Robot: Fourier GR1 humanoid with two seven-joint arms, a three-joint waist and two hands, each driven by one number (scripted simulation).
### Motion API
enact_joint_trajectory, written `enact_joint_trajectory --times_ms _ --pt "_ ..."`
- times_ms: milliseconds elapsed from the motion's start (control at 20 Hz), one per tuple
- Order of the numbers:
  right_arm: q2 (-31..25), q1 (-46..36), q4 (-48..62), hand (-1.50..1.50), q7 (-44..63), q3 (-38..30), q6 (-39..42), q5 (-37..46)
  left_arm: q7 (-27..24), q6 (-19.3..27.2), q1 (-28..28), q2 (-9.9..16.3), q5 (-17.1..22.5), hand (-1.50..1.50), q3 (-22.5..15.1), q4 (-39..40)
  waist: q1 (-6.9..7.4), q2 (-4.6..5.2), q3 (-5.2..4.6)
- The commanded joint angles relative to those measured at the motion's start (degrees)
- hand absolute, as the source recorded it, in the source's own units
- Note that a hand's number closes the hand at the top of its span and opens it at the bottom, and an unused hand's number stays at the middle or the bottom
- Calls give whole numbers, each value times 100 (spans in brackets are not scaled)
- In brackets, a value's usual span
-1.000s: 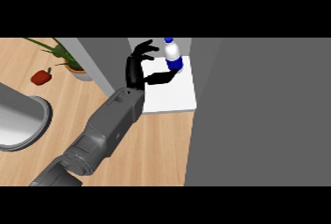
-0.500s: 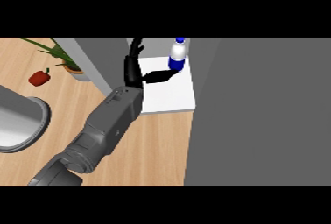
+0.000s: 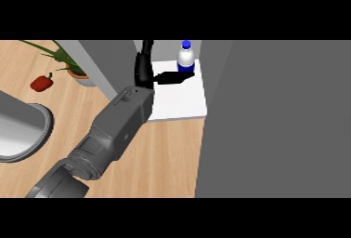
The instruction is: Pick up the bottled water, place it into the cabinet and close the cabinet
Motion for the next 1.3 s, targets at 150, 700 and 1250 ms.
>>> enact_joint_trajectory --times_ms 150,700,1250 --pt "62 -93 -185 -150 99 -170 18 -260 22 -1176 -26 -14 157 -150 -90 -657 97 -54 2" --pt "-71 49 -506 -150 409 -667 83 -506 537 -1232 1067 -14 689 -150 -633 -2577 416 -154 7" --pt "-355 -170 -559 -150 600 13 281 457 1369 -718 3340 598 302 150 -1467 -5677 589 -197 2"
